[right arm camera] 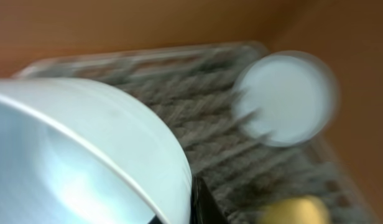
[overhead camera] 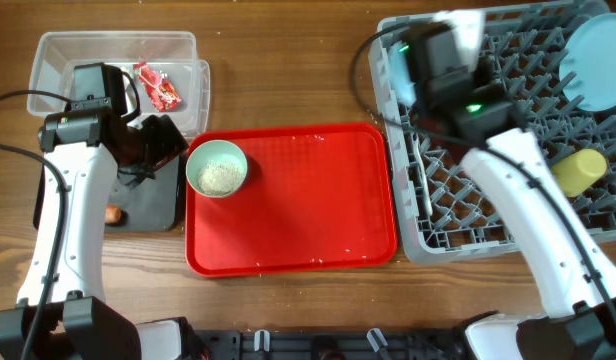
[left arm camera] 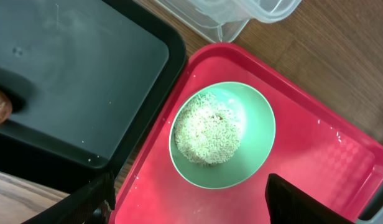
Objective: Sort waste into correct bins and load items into the dishwasher rack
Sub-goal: 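Place the blue bowl into the dish rack with the right gripper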
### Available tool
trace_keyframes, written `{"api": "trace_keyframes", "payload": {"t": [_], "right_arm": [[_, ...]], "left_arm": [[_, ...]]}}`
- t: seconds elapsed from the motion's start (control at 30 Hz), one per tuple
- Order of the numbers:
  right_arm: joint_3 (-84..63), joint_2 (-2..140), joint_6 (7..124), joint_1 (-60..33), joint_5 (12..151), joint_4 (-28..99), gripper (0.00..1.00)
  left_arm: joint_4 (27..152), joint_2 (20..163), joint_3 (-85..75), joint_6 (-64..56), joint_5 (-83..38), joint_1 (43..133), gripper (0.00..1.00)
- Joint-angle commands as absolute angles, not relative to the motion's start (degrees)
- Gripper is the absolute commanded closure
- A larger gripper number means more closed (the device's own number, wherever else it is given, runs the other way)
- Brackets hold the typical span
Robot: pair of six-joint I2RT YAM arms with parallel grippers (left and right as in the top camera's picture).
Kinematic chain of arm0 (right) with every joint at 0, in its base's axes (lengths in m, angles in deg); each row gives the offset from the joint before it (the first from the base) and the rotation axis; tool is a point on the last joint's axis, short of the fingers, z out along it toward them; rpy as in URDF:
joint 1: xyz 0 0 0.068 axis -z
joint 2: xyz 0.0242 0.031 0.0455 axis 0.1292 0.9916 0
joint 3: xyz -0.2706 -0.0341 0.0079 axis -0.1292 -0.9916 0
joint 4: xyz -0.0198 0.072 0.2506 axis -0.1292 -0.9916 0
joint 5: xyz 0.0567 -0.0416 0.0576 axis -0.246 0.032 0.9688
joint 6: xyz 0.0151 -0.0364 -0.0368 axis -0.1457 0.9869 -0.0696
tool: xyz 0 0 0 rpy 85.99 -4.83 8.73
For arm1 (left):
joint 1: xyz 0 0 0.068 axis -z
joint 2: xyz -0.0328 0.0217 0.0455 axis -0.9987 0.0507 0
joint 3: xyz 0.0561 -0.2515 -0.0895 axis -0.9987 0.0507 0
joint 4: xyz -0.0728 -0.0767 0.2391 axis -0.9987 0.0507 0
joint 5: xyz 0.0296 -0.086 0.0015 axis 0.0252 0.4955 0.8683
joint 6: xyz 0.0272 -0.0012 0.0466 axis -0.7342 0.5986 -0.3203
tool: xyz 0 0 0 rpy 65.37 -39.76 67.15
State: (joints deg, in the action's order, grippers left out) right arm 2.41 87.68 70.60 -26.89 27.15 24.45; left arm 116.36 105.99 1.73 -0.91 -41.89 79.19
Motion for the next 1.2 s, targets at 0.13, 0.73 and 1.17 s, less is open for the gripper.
{"api": "trace_keyframes", "payload": {"t": [0.13, 0.73, 1.17], "right_arm": [[1.2, 93.3, 98.2, -9.6, 13.3, 52.1, 0.96], [1.2, 120.7, 116.2, -1.1, 14.8, 76.4, 0.87], [1.2, 117.1, 101.4, -9.1, 16.0, 54.2, 0.27]], "left_arm": [[116.4, 105.3, 1.3, -1.0, -42.4, 78.9, 0.23], [116.2, 105.3, 1.3, -1.0, -42.4, 78.9, 0.23], [115.9, 105.3, 1.3, -1.0, -42.4, 78.9, 0.23]]}}
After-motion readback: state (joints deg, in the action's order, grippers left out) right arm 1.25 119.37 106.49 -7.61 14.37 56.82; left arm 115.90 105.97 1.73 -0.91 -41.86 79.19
